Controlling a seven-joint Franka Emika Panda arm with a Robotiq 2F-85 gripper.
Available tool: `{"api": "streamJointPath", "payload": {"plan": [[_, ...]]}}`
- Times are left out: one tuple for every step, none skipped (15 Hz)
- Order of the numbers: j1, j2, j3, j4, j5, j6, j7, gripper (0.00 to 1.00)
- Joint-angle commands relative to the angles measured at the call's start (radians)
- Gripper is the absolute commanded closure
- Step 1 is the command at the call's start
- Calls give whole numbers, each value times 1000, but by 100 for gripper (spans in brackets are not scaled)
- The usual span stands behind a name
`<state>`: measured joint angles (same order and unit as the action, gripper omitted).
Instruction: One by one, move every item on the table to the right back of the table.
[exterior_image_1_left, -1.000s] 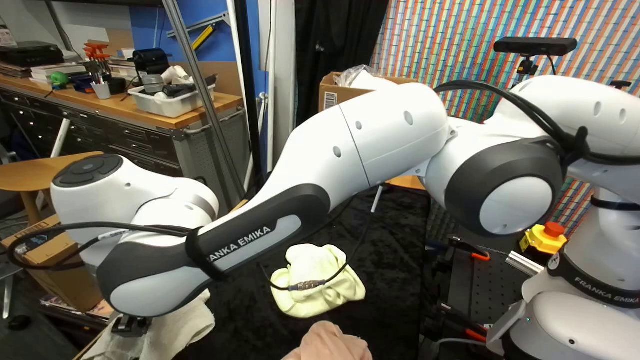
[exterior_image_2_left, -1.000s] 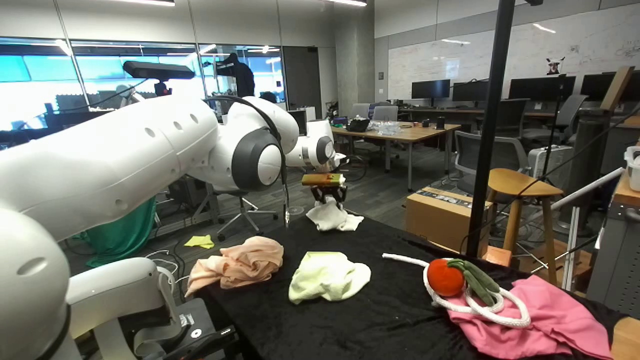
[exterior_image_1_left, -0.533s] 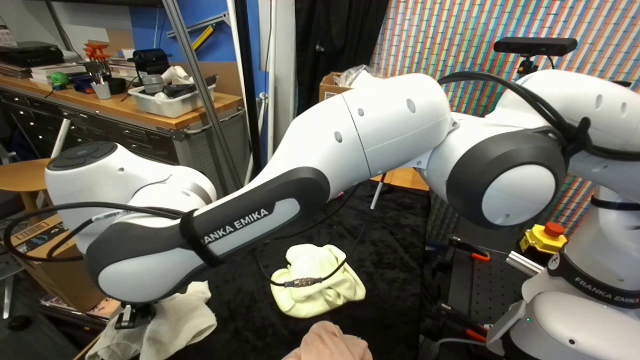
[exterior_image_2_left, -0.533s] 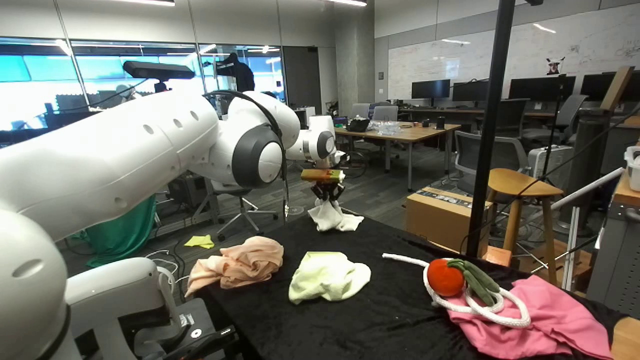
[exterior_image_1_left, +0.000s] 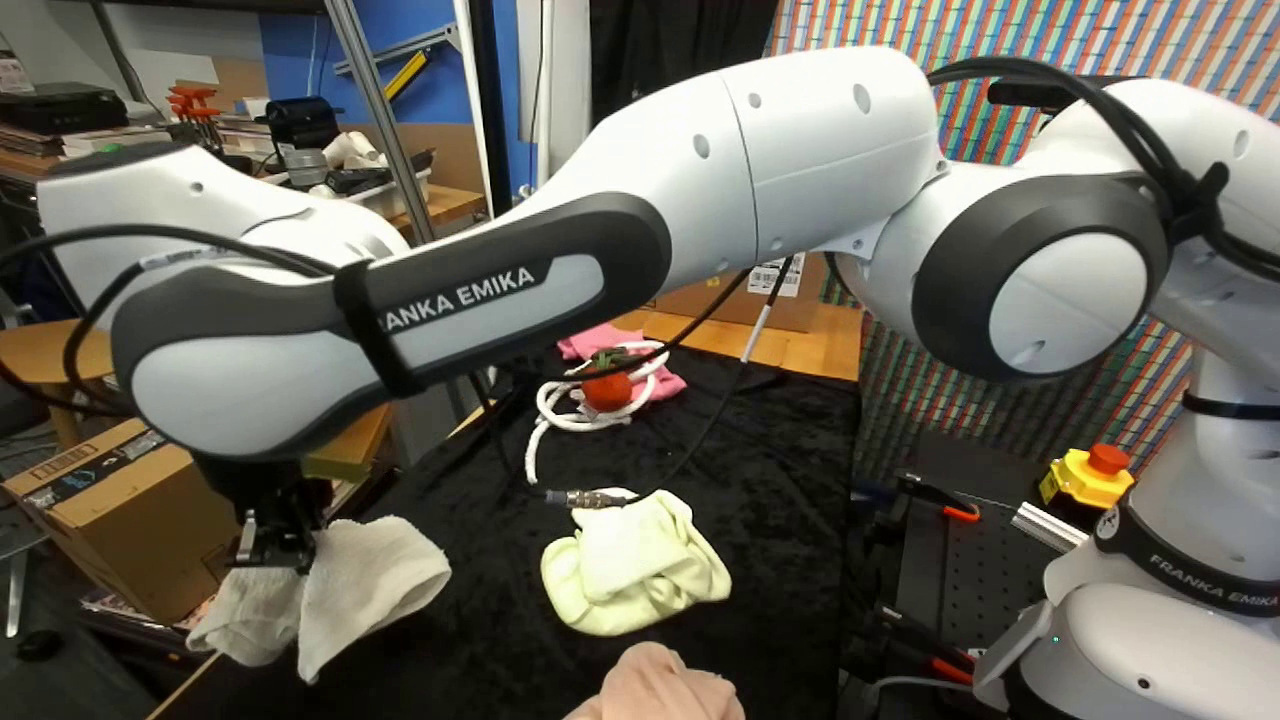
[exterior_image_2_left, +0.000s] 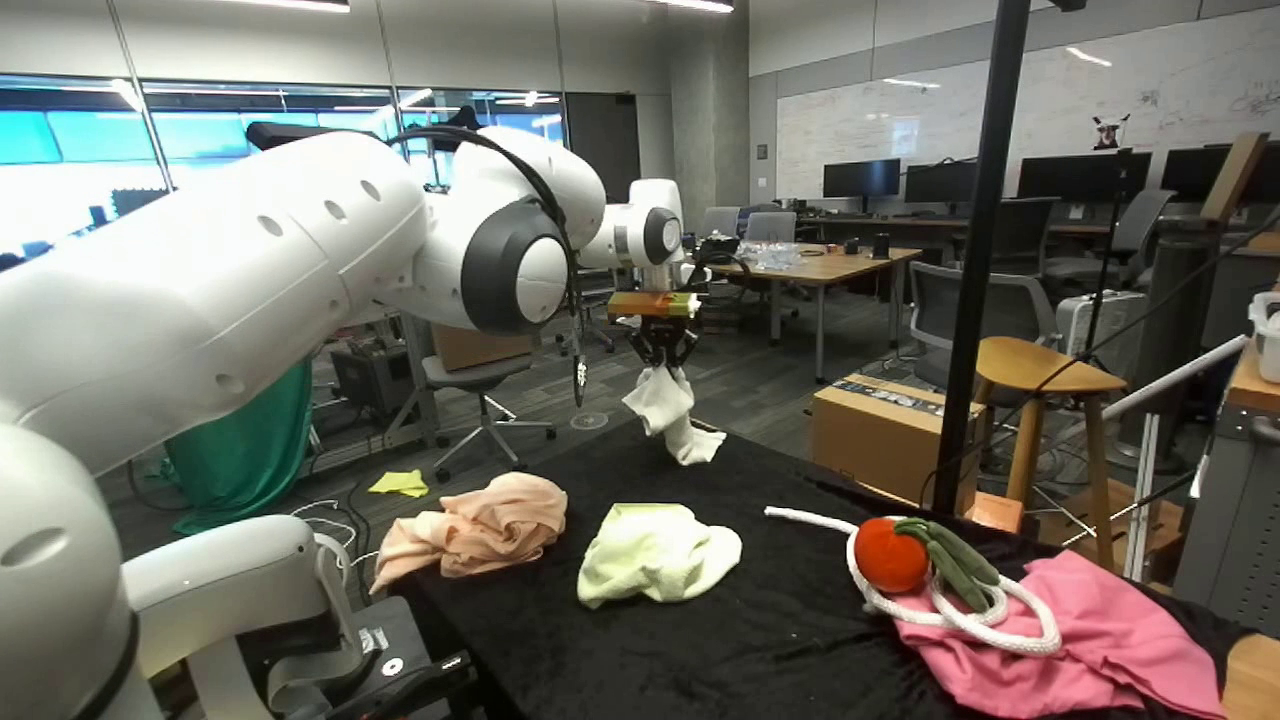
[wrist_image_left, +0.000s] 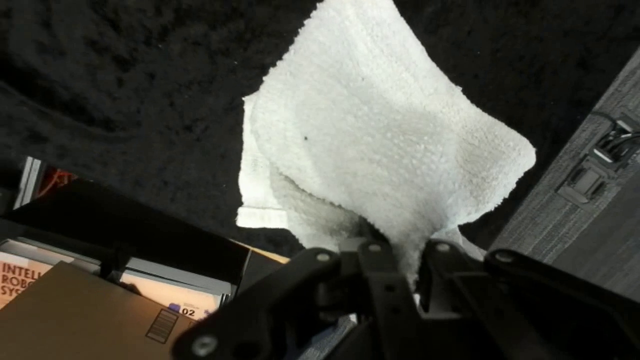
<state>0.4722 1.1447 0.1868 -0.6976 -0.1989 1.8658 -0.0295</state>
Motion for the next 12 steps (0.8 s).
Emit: {"api": "streamJointPath", "payload": {"plan": [[-50,-126,-1,-124,16,-5,55,87],[-70,-157,-1,-164,20,11,78,87],[-89,-187,-3,-203,23,23,105,87],[-111,-222,0,-251,32,38,133,87],[-133,-254,0,-298,39,54,156,87],[-155,-286,1,-342,48,71,177,87],[-176,-315,2,-382,59,83,197,88],[-197,-344,3,-423,71,96,213,88],[-217,-373,3,-466,81,111,231,88],[-236,-403,3,-508,94,123,244,88],[-254,-432,0,-550,105,135,262,89],[-273,-462,1,-595,115,153,277,88]]}}
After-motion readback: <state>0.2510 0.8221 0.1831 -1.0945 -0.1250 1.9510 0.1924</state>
